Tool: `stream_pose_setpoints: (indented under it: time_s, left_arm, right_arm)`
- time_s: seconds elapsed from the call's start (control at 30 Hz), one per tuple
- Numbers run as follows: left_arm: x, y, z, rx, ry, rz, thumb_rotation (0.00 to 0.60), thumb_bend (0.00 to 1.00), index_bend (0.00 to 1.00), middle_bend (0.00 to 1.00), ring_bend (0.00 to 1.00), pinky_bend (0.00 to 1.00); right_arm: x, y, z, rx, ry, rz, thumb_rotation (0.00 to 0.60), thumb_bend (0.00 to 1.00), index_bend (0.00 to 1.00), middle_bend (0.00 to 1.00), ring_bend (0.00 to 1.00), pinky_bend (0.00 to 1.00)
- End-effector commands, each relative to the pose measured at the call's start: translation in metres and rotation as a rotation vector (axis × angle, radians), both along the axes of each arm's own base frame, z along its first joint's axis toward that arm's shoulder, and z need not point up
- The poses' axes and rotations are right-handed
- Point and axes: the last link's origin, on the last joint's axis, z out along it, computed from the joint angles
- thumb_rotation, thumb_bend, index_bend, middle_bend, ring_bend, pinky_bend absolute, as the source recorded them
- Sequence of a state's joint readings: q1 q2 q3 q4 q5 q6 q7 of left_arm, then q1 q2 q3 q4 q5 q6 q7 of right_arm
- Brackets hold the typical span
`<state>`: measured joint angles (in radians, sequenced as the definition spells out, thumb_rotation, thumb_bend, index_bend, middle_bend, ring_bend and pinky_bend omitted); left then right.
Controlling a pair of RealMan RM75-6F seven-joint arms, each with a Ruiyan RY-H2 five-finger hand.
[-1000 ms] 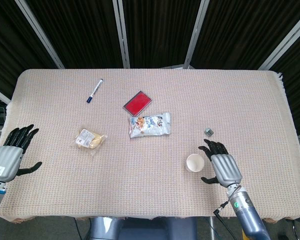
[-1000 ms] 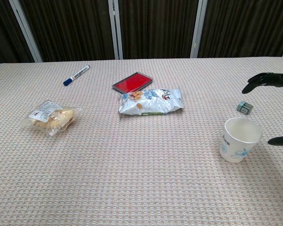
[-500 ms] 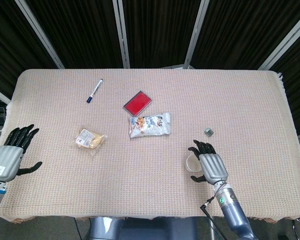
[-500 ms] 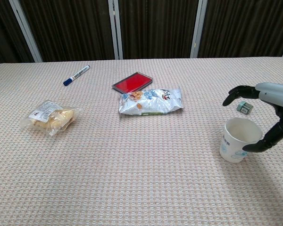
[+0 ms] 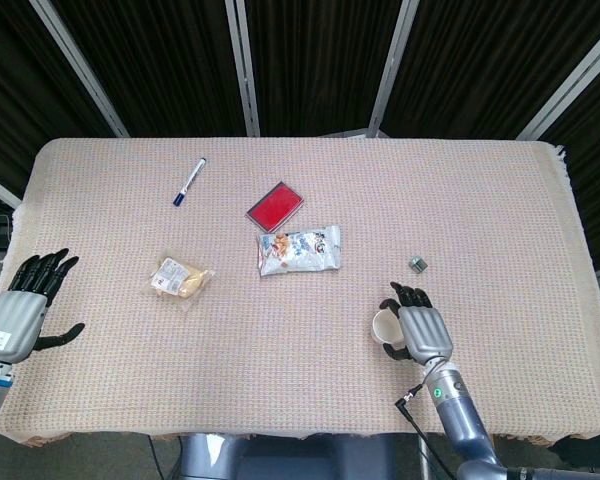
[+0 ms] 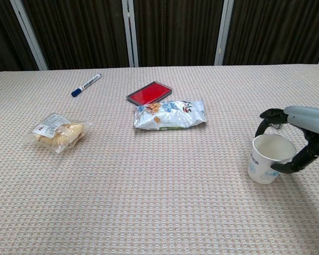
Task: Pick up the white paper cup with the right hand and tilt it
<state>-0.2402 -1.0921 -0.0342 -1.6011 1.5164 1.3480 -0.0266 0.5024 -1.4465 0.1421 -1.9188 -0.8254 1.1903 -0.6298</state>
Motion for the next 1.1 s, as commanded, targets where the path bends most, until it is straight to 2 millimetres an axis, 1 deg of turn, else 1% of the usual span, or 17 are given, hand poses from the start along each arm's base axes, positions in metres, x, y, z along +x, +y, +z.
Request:
stream_pose_setpoints:
  time_s: [0.03,0.13,0.33,0.5,0.63,0.73,0.83,0.9,0.97,1.1]
  left_arm:
    - [0.0,0.0,0.0,0.0,0.0,0.0,0.6,0.16,0.0,0.0,0.0,0.0]
    - [0.0,0.0,0.0,0.0,0.0,0.0,0.6,0.16,0.0,0.0,0.0,0.0]
    - [0.0,0.0,0.0,0.001,0.001,0.0,0.6,0.16,0.0,0.0,0.0,0.0]
    - [0.0,0.0,0.0,0.001,0.001,0.0,0.6,0.16,0.0,0.0,0.0,0.0]
    - [0.0,0.0,0.0,0.002,0.001,0.0,0.6,0.16,0.0,0.0,0.0,0.0]
    - [0.0,0.0,0.0,0.002,0.002,0.0,0.6,0.16,0.0,0.0,0.0,0.0]
    - [0.0,0.0,0.0,0.002,0.002,0.001,0.6,0.16,0.0,0.0,0.0,0.0]
    - [0.0,0.0,0.0,0.002,0.002,0.001,0.6,0.16,0.0,0.0,0.0,0.0]
    - [0.0,0.0,0.0,0.002,0.001,0.001,0.6,0.16,0.0,0.0,0.0,0.0]
    - [0.0,0.0,0.0,0.002,0.0,0.001,0.6,0.16,0.0,0.0,0.0,0.0]
  right_arm:
    - [0.0,0.0,-0.001,0.0,-0.003,-0.004,0.6,0.23,0.35,0.0,0.0,0.0]
    - [0.001,-0.001,0.0,-0.008,-0.012,-0.005,0.6,0.24,0.37,0.0,0.0,0.0]
    - [0.008,-0.004,0.002,-0.029,-0.065,-0.005,0.6,0.25,0.37,0.0,0.0,0.0]
    - [0.02,-0.011,0.005,-0.058,-0.162,-0.008,0.6,0.25,0.37,0.0,0.0,0.0]
    - [0.025,-0.019,0.005,-0.069,-0.197,-0.014,0.6,0.25,0.37,0.0,0.0,0.0]
    - [0.03,-0.024,0.002,-0.075,-0.255,-0.044,0.6,0.25,0.37,0.0,0.0,0.0]
    - [0.034,-0.026,-0.006,-0.07,-0.316,-0.08,0.6,0.25,0.37,0.0,0.0,0.0]
    - [0.033,-0.024,-0.014,-0.066,-0.343,-0.104,0.6,0.25,0.37,0.0,0.0,0.0]
    - [0.027,-0.023,-0.021,-0.064,-0.325,-0.113,0.6,0.25,0.37,0.0,0.0,0.0]
    - [0.016,-0.025,-0.026,-0.082,-0.294,-0.135,0.6,0.25,0.37,0.0,0.0,0.0]
